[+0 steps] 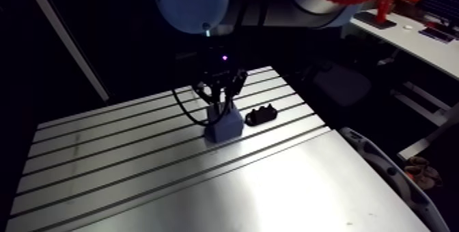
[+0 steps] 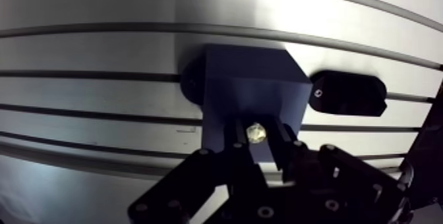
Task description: Pick up the M10 bolt and insert it into the hex recess until seated.
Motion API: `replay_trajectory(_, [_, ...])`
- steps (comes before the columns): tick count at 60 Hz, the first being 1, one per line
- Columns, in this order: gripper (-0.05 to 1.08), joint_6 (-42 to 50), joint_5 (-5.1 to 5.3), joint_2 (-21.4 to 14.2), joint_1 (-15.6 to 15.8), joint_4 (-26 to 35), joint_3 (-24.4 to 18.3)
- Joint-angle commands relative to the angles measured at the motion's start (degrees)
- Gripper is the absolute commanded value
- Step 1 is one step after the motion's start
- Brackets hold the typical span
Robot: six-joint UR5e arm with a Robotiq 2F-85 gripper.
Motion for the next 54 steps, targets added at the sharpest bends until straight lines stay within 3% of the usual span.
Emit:
replay_trajectory(1, [0.68, 0.0, 0.00, 0.0, 0.0, 0.0, 0.0])
replay_trajectory(54, [0.75, -3.7, -0.08, -0.3, 0.1, 0.5, -0.7])
